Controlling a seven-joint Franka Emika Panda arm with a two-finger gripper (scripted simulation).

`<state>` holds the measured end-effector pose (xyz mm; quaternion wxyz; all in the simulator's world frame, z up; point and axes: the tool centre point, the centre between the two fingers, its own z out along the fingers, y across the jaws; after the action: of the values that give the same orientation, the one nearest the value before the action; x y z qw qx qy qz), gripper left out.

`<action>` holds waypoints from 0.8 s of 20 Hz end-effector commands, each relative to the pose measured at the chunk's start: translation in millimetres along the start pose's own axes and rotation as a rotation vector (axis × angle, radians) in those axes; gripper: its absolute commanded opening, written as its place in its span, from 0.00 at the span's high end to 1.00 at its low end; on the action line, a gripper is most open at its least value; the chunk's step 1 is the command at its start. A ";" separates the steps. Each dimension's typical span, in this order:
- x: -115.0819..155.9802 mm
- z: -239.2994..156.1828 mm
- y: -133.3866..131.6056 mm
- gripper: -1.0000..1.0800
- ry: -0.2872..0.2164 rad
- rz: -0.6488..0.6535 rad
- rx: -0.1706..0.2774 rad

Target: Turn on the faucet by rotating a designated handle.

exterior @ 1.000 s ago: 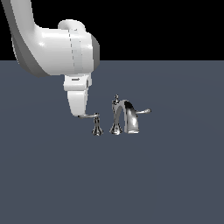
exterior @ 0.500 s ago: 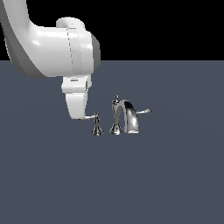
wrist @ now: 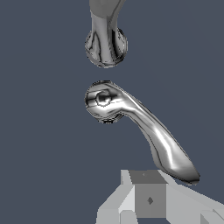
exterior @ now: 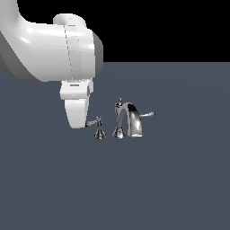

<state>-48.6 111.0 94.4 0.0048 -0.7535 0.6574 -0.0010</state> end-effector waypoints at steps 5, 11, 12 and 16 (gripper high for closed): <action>11.1 -0.6 21.2 1.00 0.005 0.008 -0.008; 25.9 -0.4 26.6 1.00 0.003 0.002 -0.007; 30.4 -0.5 28.5 1.00 0.003 0.003 -0.007; 48.3 -0.8 35.9 1.00 0.004 0.006 -0.008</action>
<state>-76.9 81.5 94.3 0.0036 -0.7615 0.6481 0.0015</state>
